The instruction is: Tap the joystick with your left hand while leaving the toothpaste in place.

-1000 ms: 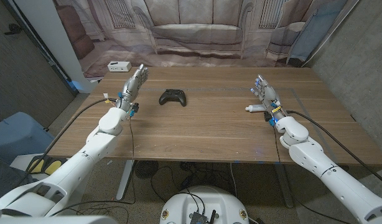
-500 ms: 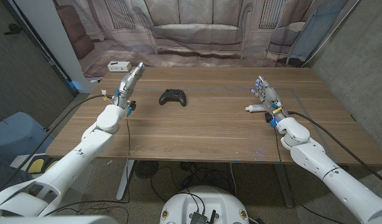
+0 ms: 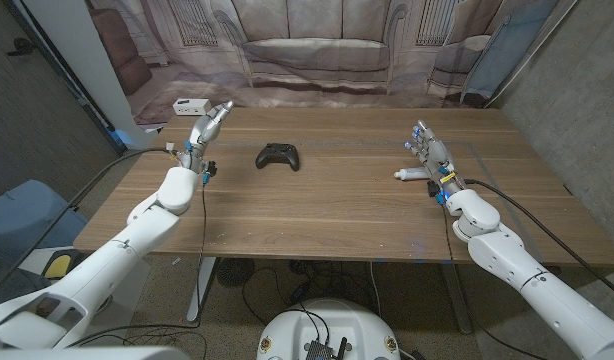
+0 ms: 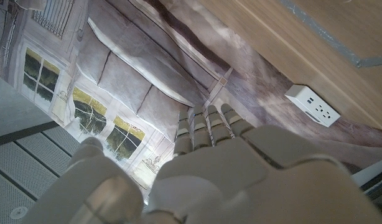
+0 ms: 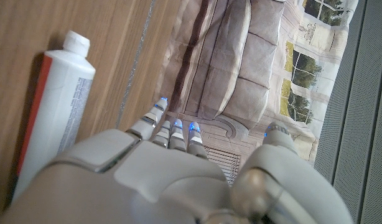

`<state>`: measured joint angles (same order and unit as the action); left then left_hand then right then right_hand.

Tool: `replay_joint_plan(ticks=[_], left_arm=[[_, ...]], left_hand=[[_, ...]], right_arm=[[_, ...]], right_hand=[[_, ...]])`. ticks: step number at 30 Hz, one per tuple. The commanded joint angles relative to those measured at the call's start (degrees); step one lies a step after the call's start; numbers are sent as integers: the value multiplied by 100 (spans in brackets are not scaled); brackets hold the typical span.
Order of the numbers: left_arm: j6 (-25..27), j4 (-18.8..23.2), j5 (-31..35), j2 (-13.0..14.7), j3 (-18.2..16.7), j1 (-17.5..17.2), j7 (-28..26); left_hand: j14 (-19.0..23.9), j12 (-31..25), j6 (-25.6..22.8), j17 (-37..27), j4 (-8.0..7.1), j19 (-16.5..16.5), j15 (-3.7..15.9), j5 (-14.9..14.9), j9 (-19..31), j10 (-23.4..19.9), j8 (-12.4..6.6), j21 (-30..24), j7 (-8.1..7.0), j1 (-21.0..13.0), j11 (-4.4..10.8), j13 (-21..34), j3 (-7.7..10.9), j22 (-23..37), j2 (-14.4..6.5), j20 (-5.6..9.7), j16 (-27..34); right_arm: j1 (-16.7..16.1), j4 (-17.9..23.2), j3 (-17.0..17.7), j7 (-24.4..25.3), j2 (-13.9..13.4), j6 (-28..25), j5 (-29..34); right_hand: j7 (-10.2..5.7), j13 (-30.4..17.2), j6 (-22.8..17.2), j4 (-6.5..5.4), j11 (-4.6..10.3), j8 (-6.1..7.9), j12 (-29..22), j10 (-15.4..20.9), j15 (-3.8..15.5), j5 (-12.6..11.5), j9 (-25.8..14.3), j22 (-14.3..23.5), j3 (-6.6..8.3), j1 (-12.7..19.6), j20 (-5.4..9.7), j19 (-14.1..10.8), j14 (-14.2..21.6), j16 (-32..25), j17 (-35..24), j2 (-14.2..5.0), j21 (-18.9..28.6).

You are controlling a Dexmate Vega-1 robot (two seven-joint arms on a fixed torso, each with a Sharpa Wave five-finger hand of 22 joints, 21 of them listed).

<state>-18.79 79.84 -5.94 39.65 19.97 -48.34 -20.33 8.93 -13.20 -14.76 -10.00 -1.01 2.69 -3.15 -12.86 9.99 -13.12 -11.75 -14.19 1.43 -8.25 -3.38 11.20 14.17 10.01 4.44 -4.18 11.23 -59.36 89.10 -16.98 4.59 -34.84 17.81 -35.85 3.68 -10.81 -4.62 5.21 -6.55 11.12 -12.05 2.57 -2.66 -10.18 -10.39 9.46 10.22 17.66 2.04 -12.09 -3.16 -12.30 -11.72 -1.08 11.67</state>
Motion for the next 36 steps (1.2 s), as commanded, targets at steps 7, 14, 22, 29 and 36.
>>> replay_joint_plan(ticks=[7, 14, 22, 29, 36], left_arm=[[977, 655, 1172, 302, 152, -98, -773], [1470, 930, 1486, 408, 225, -115, -852], [1940, 1124, 1824, 462, 350, -54, -924], [2360, 1252, 2068, 518, 483, 55, -858], [2638, 1335, 2207, 587, 573, 139, -761]], left_hand=[[69, -22, -187, -28, 56, 62, 21, 35, 30, -84, -54, 46, -9, -78, 17, 15, 11, 15, 11, -21, 20], [113, -34, -264, -28, 62, 88, 42, 39, 32, -138, -61, 61, 8, -84, 52, 15, 7, 15, 2, -24, 24], [145, -41, -315, -27, 68, 98, 64, 42, 33, -178, -60, 79, 16, -92, 70, 16, 6, 15, -12, -25, 24], [177, -41, -368, -27, 73, 108, 87, 45, 35, -195, -63, 93, 3, -98, 81, 17, 3, 16, -22, -29, 26], [165, -28, -429, -27, 76, 105, 34, 48, 36, -185, -67, 113, 1, -99, 54, 18, -1, 16, -32, -32, 11]], right_arm=[[-87, 62, 56, 41, 19, 98, 12], [-132, 69, 99, 34, -2, 112, -22], [-173, 36, 126, 8, 5, 156, -59], [-220, 58, 148, 18, -22, 169, -47], [-256, 91, 164, 74, -8, 146, -61]], right_hand=[[13, -6, -69, 33, -41, 36, -23, 58, -21, -26, -20, 34, 6, -1, 18, -54, 38, -16, -18, -44, -14], [21, -7, -74, 36, -50, 33, -19, 63, -24, -26, -20, 34, 2, -5, 16, -54, 43, -13, -18, -45, -18], [24, -7, -84, 38, -52, 33, -16, 69, -25, -27, -20, 35, 0, -9, 15, -54, 47, -11, -18, -50, -22], [20, -7, -90, 41, -54, 31, -11, 70, -26, -27, -20, 35, -2, -12, 15, -54, 53, -10, -19, -54, -25], [9, -8, -97, 46, -49, 28, -5, 69, -38, -27, -20, 35, -3, -13, 17, -52, 50, -5, -18, -59, -30]])
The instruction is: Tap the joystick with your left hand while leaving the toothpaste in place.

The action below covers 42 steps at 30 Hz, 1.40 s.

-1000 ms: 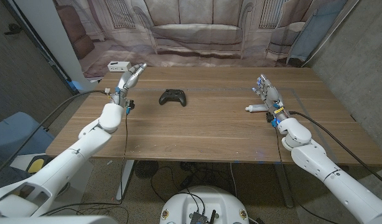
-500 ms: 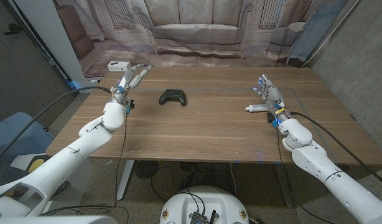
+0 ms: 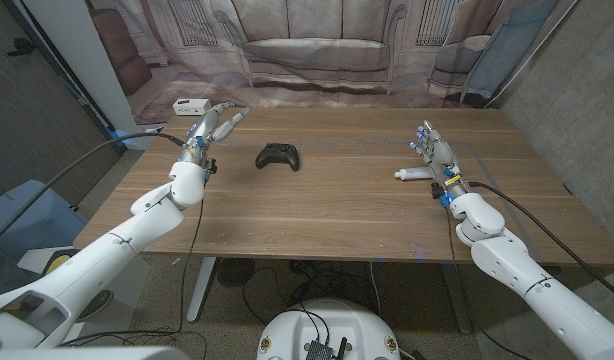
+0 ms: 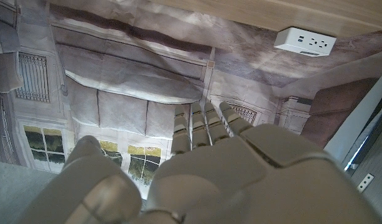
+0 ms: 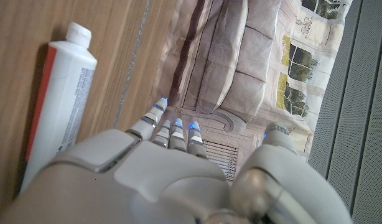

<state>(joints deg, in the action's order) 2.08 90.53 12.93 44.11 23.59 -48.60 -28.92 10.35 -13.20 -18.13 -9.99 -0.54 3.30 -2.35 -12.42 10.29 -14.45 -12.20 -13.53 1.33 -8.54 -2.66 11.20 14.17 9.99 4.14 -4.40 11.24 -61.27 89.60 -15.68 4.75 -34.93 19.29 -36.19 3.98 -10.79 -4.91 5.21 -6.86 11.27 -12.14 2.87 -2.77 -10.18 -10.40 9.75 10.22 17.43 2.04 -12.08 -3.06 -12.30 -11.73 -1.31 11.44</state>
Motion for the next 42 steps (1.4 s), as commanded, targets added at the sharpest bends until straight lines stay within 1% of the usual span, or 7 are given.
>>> replay_joint_plan(ticks=[1, 10, 17, 21, 35, 39, 42], left_arm=[[565, 258, 321, 146, 225, 187, 124], [593, 113, 365, 121, 369, 422, 267], [888, 129, 556, 128, 505, 599, 371], [926, 128, 629, 137, 558, 657, 373], [1690, 332, 1121, 161, 844, 893, 621], [1814, 359, 1212, 165, 928, 968, 729], [1867, 355, 1249, 154, 982, 1021, 806]], left_hand=[[24, -24, -102, -28, 29, 39, -55, 4, 7, -43, -24, 53, 18, -69, -23, 17, -1, 18, -4, -20, 9], [12, 6, -663, -30, 25, 32, -73, 16, 9, -19, -152, 112, 139, -44, -27, 20, -30, 21, -32, -38, -17], [13, 10, -1717, -33, 9, 40, -52, 21, 19, -67, -362, 177, 464, 7, 6, 23, -82, 25, -92, -27, -32], [-1, 13, -1760, -33, 7, 22, -41, 21, 18, -66, -358, 188, 498, 13, 7, 23, -88, 25, -97, -5, -38], [-68, 8, -1918, -34, -3, -53, 16, 23, 17, -101, -338, 225, 425, 36, 64, 24, -108, 27, -121, 0, -59], [-104, 6, -2067, -34, -9, -72, 40, 25, 15, -124, -329, 230, 155, 53, 100, 24, -123, 28, -143, 2, -61], [-108, 3, -2124, -34, -10, -83, 54, 25, 15, -140, -329, 234, 94, 55, 125, 24, -125, 28, -152, 21, -59]], right_arm=[[-75, 48, 38, 72, 3, -3, -25], [-150, 69, 74, 136, 21, 34, -25], [-152, 48, 66, 144, 34, 20, -24], [-153, 41, 64, 152, 41, 14, -25], [-116, -46, 58, 113, 85, 81, -34], [-129, -36, 66, 116, 83, 81, -46], [-149, -15, 77, 127, 72, 75, -49]], right_hand=[[-15, -9, -74, 47, -19, 15, 7, 37, -28, -27, -19, 6, -4, 9, 10, -50, 40, -4, -17, -37, -8], [-27, -10, -93, 51, -34, 16, 16, 29, -32, -27, -19, 6, -7, 5, 2, -47, 37, 2, -17, -41, -13], [-33, -10, -100, 55, -35, 15, 15, 40, -37, -27, -19, 6, -11, 2, -5, -49, 38, 4, -17, -39, -14], [-37, -10, -102, 56, -30, 14, 18, 39, -39, -27, -19, 6, -12, 0, -7, -50, 42, 4, -17, -40, -15], [-58, -11, -160, 66, -43, 26, 23, 51, -45, -26, -19, 7, -18, -5, -22, -53, 52, 8, -16, -44, -19], [-65, -12, -236, 68, -51, 49, 26, 53, -43, -26, -19, 7, -22, -11, -23, -53, 53, 11, -17, -48, -21], [-59, -12, -416, 74, -59, 104, 28, 60, -46, -26, -22, 8, -27, -17, -28, -56, 59, 15, -16, -50, -23]])
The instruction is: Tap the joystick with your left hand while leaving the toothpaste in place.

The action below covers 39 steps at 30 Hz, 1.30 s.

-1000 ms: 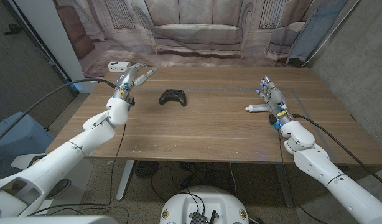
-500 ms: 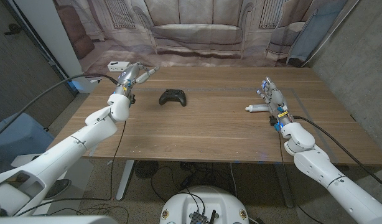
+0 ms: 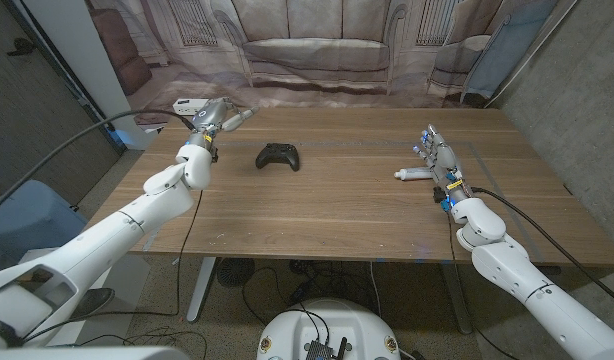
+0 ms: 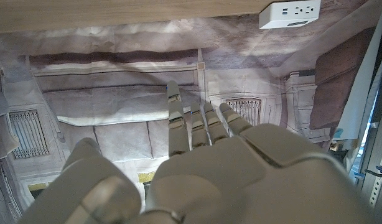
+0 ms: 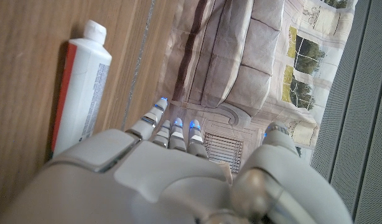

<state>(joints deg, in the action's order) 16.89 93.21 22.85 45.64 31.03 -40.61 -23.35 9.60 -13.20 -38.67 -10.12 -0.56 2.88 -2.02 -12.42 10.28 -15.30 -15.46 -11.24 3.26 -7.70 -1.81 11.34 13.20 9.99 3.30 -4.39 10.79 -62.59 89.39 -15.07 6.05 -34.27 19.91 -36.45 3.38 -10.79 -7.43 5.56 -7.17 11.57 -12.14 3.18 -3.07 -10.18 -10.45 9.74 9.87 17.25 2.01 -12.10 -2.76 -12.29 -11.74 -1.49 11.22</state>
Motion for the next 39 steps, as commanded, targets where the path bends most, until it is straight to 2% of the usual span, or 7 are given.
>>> replay_joint_plan(ticks=[1, 4, 9, 13, 17, 29, 39], left_arm=[[400, 83, 263, -1, 255, 240, 284], [437, 70, 286, -8, 309, 293, 377], [529, 84, 334, -7, 407, 383, 581], [545, 101, 354, -10, 472, 434, 710], [699, 173, 405, 2, 552, 504, 949], [1083, 188, 760, -35, 865, 814, 1469], [989, -20, 771, -119, 1038, 1020, 1786]], left_hand=[[-35, 2, -66, -21, -8, -44, 21, 26, 15, -57, 2, 5, -104, -29, 42, 11, -29, 28, -71, 28, -15], [-53, 10, 9, -21, -9, -55, 26, 26, 16, -45, 59, 8, -70, -27, 36, 11, -31, 28, -84, 27, -19], [-53, 8, -178, -20, -11, -69, 22, 29, 20, -65, 43, 8, 159, -18, 6, 12, -44, 28, -102, 48, -10], [-43, 0, -197, -20, -11, -69, 21, 29, 21, -89, 51, 7, 162, -15, 9, 12, -48, 28, -103, 62, -5], [-45, 3, -204, -19, -11, -73, 23, 30, 22, -87, 63, 8, 164, -12, 16, 13, -53, 28, -105, 59, -5], [-14, 2, -310, -18, -11, -54, 46, 33, 24, -111, 82, -2, 137, -1, 42, 13, -71, 27, -115, 121, 3], [-90, 19, -515, -19, -17, -95, 88, 34, 24, -90, 73, 9, 275, 33, 37, 11, -112, 28, -100, 174, -18]], right_arm=[[-20, 3, 15, -10, -3, 27, -8], [-31, 18, 24, -16, -16, 36, -5], [-60, 63, 45, -8, -38, 36, -9], [-75, 61, 58, -26, -49, 58, -11], [-79, 50, 68, -33, -30, 76, -38], [-121, 118, 99, -11, -83, 38, -30], [-173, 164, 131, 48, -74, 26, -45]], right_hand=[[9, -13, -172, 40, -30, 74, 30, 27, -15, -27, -17, 9, 8, 0, -26, -55, 28, 16, -16, -33, -1], [-26, -13, -212, 42, -28, 82, 31, 29, -20, -27, -18, 9, 6, -2, -29, -55, 31, 17, -16, -36, -2], [-59, -13, -253, 44, -13, 87, 28, 45, -12, -27, -19, 9, 4, -6, -28, -67, 44, 15, -16, -39, 1], [-37, -13, -257, 45, -28, 79, 11, 95, -2, -27, -20, 9, 1, -12, -33, -82, 68, 7, -16, -42, 5], [6, -13, -172, 51, 44, 24, -11, 178, 20, -28, -20, 9, -6, -20, -34, -103, 147, -16, -16, -45, 8], [36, -13, -134, 53, 11, -2, -5, 189, 14, -28, -19, 9, -13, -30, -31, -113, 150, -10, -16, -48, 8], [15, -13, -128, 55, 2, -12, 4, 190, 1, -28, -19, 9, -17, -39, -42, -110, 151, -5, -17, -54, 3]])
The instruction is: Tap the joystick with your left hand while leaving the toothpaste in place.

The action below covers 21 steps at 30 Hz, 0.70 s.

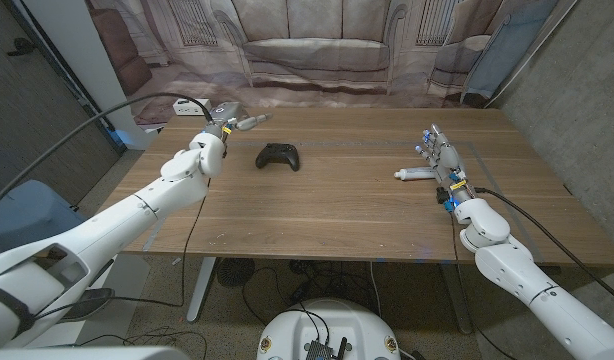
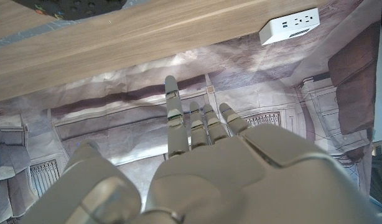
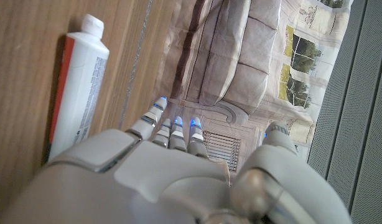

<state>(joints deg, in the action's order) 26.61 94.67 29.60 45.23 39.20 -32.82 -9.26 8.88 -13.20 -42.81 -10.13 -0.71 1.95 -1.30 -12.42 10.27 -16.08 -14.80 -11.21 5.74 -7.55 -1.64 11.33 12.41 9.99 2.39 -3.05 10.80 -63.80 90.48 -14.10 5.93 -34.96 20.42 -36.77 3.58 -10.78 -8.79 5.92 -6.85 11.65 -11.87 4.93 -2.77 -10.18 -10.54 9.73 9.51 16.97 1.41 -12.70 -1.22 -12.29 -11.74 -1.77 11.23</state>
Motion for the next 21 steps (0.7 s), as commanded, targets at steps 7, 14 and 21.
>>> replay_joint_plan(ticks=[7, 14, 21], left_arm=[[-7, -303, 125, -139, 306, 347, 490], [-34, -398, 133, -170, 373, 391, 564], [-153, -504, 61, -190, 396, 431, 624]], left_hand=[[-36, 26, -149, -17, -3, -14, 41, 33, 24, -2, 14, 9, 62, 30, 26, 12, -50, 27, 1, 53, -22], [-83, 35, -84, -17, -5, -18, 63, 30, 22, 13, 78, 6, -33, 48, 9, 10, -76, 27, 18, 52, -33], [-138, 61, 55, -16, -6, -39, 66, 23, 19, 71, 181, 10, -192, 64, 12, 10, -107, 27, 33, -30, -40]], right_arm=[[-47, 63, 18, 67, -3, -34, 16], [-52, 76, 10, 77, -6, -44, 34], [-61, 101, 6, 107, -2, -74, 36]], right_hand=[[-11, -13, 2, 21, -36, -22, -18, 14, -38, -29, -10, 10, 18, -13, 14, -48, -12, 2, -17, -32, 0], [-10, -14, -3, 22, -33, -24, -14, 15, -41, -29, -10, 10, 15, -18, 12, -43, -12, 4, -18, -34, -3], [-23, -14, -16, 24, -40, -22, -11, 16, -46, -29, -10, 10, 13, -21, 6, -39, -16, 8, -18, -36, -6]])
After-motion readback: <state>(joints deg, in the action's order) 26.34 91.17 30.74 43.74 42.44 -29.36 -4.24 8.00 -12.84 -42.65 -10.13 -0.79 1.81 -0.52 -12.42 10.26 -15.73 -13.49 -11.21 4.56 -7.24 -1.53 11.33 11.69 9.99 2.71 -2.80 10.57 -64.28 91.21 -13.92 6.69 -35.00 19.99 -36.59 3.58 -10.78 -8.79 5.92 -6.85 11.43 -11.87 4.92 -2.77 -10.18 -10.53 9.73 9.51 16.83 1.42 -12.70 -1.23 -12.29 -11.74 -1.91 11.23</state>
